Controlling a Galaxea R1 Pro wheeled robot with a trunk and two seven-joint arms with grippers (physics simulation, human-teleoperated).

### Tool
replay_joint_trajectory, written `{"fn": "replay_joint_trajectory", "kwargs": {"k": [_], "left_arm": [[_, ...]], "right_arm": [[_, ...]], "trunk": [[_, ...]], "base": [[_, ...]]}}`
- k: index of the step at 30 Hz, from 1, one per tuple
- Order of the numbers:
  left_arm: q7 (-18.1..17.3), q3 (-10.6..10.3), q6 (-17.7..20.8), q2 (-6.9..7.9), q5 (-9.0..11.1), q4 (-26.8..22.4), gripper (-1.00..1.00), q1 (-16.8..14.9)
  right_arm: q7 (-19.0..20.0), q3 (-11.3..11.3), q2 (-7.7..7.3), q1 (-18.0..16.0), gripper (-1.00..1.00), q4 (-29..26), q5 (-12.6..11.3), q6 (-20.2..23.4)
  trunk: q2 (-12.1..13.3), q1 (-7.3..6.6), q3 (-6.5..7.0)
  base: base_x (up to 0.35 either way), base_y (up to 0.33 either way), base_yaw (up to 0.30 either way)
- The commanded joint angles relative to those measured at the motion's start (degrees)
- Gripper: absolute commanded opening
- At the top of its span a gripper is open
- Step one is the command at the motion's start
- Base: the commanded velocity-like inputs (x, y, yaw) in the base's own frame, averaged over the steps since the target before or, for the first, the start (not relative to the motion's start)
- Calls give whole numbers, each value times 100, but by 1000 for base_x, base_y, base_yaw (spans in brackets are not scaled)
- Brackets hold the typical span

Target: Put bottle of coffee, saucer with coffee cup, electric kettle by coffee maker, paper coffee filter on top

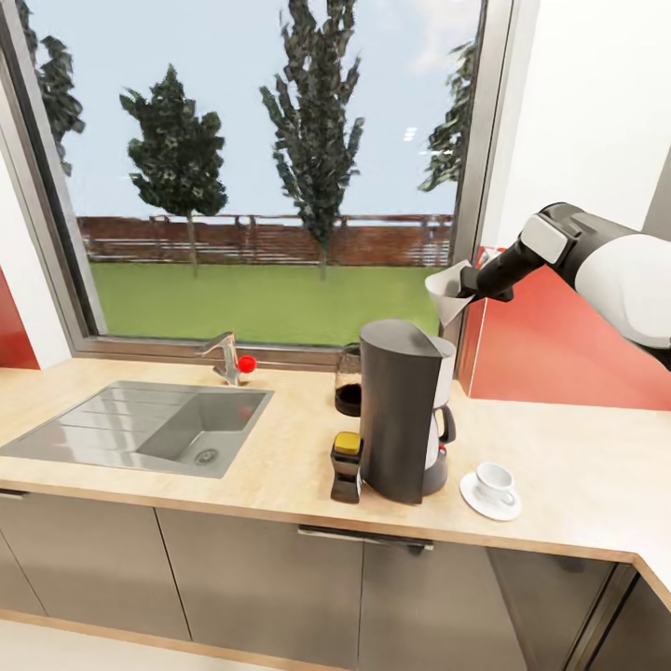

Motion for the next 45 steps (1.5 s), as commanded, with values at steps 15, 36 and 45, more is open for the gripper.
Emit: {"fn": "replay_joint_trajectory", "kwargs": {"k": [15, 36, 45], "left_arm": [[3, 11, 6, -4, 19, -15, 100, 3], [3, 14, -2, -4, 28, -6, 100, 3], [3, 18, -2, -4, 28, 0, 100, 3]], "right_arm": [[33, -14, 2, 1, -100, 12, 56, 3], [30, -21, -34, 1, -100, 4, 65, 3], [34, -18, -33, 1, -100, 4, 65, 3]], "trunk": [[-611, 332, -279], [-731, 398, -333], [-731, 398, -333]], "base": [[0, 0, 0], [-9, 26, 0], [-9, 15, 0]]}}
